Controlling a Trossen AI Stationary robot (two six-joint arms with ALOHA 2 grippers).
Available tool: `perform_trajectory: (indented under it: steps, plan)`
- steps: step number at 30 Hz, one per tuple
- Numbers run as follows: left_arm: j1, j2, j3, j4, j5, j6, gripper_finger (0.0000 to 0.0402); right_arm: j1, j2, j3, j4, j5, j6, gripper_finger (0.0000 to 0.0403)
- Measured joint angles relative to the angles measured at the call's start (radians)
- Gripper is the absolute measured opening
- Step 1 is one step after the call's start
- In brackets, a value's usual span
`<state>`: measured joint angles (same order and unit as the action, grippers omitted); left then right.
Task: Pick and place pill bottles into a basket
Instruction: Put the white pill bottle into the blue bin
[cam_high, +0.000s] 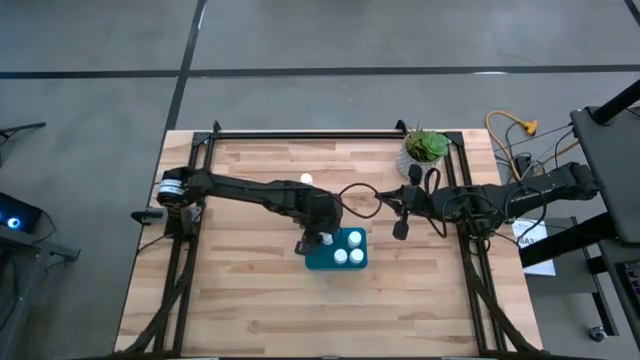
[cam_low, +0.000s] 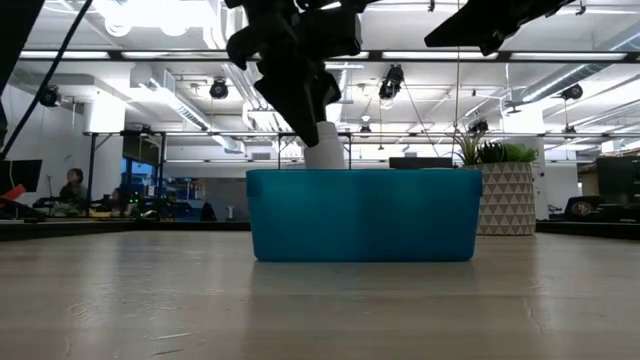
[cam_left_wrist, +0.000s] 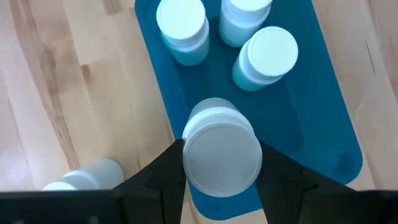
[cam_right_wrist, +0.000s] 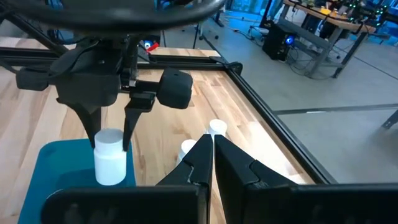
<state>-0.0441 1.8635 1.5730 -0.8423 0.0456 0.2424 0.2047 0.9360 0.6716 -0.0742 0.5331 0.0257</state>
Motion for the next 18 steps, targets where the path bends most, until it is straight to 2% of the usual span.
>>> perform_trajectory:
  steps: [9,18]
  plan:
    - [-0.003,0.015,0.004,-0.004,0.000,0.000,0.0143,0.000,0.000,0.000,0.000,0.000,0.000,0.0009]
    - [-0.003,0.049,0.094,-0.030,0.000,0.005,0.0143,0.000,-0.012,0.000,-0.007,0.000,-0.008,0.0009]
